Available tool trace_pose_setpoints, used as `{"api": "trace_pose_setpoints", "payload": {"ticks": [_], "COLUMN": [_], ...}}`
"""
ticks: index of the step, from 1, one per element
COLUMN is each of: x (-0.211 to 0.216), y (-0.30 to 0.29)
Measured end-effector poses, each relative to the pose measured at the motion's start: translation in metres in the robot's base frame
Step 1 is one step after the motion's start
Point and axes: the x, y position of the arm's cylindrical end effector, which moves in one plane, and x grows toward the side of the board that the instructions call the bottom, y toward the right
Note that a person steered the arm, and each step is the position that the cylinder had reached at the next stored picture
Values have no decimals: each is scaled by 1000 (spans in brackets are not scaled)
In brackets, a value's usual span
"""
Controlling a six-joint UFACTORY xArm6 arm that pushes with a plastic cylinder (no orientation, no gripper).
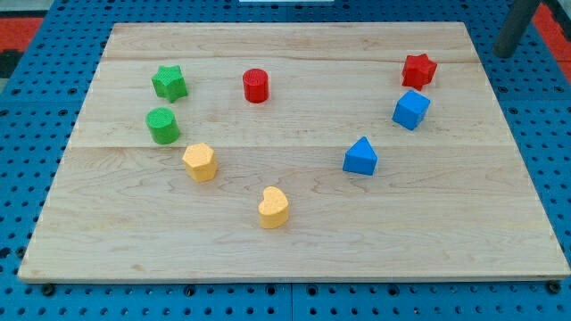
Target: Point your arm towards the blue cube
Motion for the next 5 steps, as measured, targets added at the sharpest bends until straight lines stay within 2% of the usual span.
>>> {"api": "trace_pose_setpoints", "payload": {"ticks": [2, 5], "x": [0, 36], "y": [2, 17]}}
